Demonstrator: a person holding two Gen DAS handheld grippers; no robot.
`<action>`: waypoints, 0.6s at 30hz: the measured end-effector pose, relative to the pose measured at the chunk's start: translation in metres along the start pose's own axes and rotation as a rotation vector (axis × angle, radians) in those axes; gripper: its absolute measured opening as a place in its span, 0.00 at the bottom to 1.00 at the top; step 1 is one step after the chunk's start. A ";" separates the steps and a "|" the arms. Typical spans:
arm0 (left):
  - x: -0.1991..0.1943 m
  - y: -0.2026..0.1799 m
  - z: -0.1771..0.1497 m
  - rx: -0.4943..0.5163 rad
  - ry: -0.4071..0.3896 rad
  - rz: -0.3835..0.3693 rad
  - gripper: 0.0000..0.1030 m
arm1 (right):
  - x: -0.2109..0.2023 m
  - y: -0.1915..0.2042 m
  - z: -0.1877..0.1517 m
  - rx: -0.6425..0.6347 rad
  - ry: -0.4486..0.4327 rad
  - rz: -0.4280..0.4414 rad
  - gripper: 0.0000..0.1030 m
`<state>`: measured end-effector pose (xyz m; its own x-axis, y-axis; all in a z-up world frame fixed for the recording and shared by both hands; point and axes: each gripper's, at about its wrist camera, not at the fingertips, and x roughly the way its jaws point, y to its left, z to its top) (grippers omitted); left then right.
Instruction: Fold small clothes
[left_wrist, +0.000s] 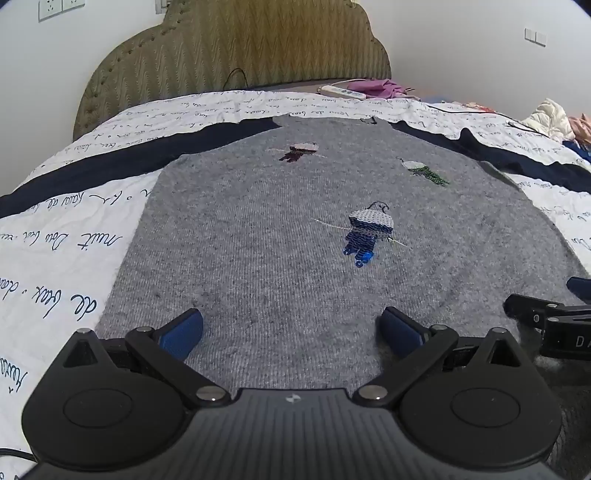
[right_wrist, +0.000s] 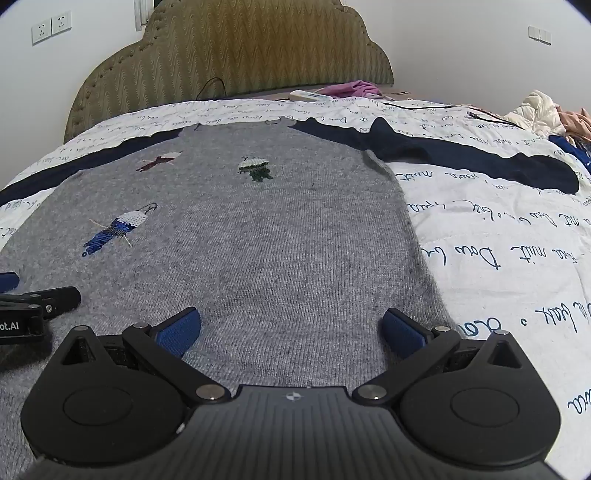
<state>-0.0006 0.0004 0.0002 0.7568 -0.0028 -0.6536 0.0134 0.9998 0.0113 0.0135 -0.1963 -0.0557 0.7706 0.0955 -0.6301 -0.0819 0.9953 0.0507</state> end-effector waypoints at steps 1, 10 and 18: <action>-0.001 0.000 -0.001 0.002 -0.003 0.000 1.00 | 0.000 0.000 0.000 0.000 0.000 0.000 1.00; 0.003 -0.001 0.002 0.012 -0.003 0.002 1.00 | 0.000 0.001 -0.001 -0.004 0.001 -0.002 1.00; 0.000 0.000 0.000 0.007 -0.005 0.000 1.00 | 0.000 0.001 0.000 -0.003 0.001 -0.003 1.00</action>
<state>-0.0010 0.0004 0.0001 0.7602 -0.0025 -0.6497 0.0177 0.9997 0.0168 0.0135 -0.1957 -0.0558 0.7704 0.0928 -0.6308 -0.0816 0.9956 0.0469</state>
